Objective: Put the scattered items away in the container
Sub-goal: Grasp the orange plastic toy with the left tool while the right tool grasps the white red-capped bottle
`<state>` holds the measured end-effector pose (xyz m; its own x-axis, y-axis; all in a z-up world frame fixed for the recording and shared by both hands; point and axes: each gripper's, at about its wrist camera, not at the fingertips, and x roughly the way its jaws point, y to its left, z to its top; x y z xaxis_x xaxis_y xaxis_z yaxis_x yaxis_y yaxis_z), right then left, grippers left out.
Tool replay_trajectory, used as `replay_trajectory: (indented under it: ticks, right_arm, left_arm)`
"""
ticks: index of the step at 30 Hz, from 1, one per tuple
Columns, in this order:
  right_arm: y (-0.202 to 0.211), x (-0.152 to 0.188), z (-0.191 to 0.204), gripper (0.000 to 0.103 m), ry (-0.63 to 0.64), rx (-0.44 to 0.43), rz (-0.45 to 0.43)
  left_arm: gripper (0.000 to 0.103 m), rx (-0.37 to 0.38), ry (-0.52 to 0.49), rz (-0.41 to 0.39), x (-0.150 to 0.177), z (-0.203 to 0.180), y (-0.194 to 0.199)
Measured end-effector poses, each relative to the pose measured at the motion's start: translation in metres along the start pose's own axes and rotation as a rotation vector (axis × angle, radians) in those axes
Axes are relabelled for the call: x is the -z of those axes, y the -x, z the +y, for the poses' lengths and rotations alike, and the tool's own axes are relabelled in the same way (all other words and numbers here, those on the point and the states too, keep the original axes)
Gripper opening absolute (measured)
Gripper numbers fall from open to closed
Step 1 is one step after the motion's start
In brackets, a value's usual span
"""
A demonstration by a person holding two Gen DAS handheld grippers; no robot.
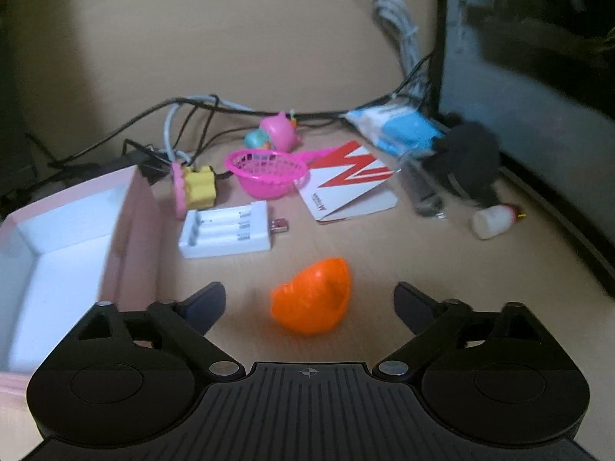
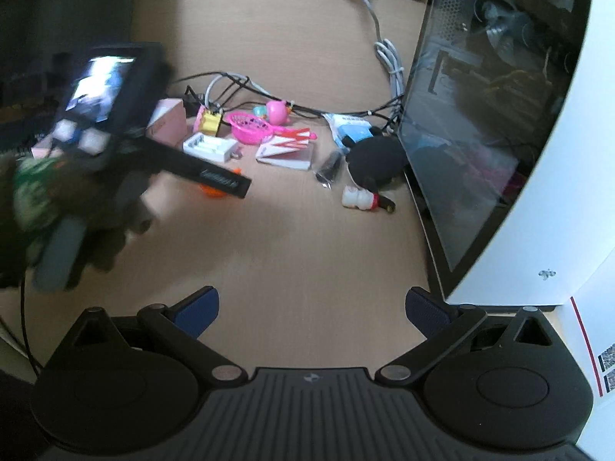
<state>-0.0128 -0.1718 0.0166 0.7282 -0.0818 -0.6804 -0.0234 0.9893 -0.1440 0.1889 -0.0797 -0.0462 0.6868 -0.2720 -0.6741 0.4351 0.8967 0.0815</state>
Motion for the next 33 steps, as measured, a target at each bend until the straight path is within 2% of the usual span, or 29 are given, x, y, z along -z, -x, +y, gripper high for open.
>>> replay_trajectory:
  ticks: [2,3,6,9,12,13,15,16,18,22,23,25,27,28,30,33]
  right_arm:
    - [-0.001,0.002,-0.004,0.103,0.022,0.005,-0.004]
    - [-0.002,0.002,-0.006,0.103,0.031,0.009,-0.012]
    - [-0.01,-0.004,-0.012,0.103,0.045,0.016,-0.044]
    - [-0.028,-0.014,-0.013,0.103,0.068,0.046,-0.077]
    - [-0.056,-0.027,-0.018,0.102,0.053,0.059,-0.089]
    - [-0.065,-0.031,-0.021,0.1,0.042,0.053,-0.09]
    - [-0.088,-0.04,-0.026,0.084,0.022,0.045,-0.09]
    - [-0.099,-0.045,-0.03,0.082,0.01,0.05,-0.086]
    - [-0.123,-0.054,-0.037,0.081,-0.025,0.078,-0.083]
    - [-0.164,-0.067,-0.046,0.08,-0.089,0.14,-0.088]
    - [-0.172,-0.069,-0.048,0.076,-0.099,0.148,-0.082]
    - [-0.188,-0.072,-0.051,0.069,-0.114,0.158,-0.055]
    - [-0.199,-0.074,-0.057,0.067,-0.137,0.157,-0.033]
    - [-0.201,-0.074,-0.059,0.065,-0.147,0.148,-0.033]
    - [-0.202,-0.075,-0.064,0.044,-0.161,0.116,-0.035]
    - [-0.192,-0.075,-0.068,0.044,-0.178,0.066,-0.038]
  left_arm:
    - [0.056,-0.003,-0.007,0.035,-0.002,-0.003,-0.015]
    - [0.055,-0.002,-0.008,0.046,-0.002,-0.004,-0.019]
    - [0.055,0.003,-0.012,0.042,0.001,-0.003,-0.012]
    - [0.055,0.009,-0.039,0.02,0.012,-0.005,0.018]
    - [0.055,0.004,-0.026,0.052,0.035,0.0,0.049]
    - [0.055,-0.001,-0.007,0.077,0.045,0.004,0.058]
    - [0.055,-0.024,0.024,0.118,0.062,0.011,0.07]
    - [0.055,-0.037,0.035,0.135,0.069,0.014,0.073]
    - [0.055,-0.07,0.059,0.148,0.083,0.022,0.079]
    - [0.054,-0.118,0.096,0.15,0.09,0.036,0.09]
    - [0.054,-0.126,0.107,0.152,0.091,0.04,0.092]
    - [0.058,-0.141,0.131,0.154,0.093,0.045,0.097]
    - [0.071,-0.147,0.154,0.152,0.096,0.049,0.104]
    - [0.074,-0.148,0.161,0.15,0.096,0.05,0.106]
    - [0.082,-0.144,0.172,0.148,0.098,0.053,0.111]
    - [0.087,-0.126,0.182,0.152,0.101,0.055,0.117]
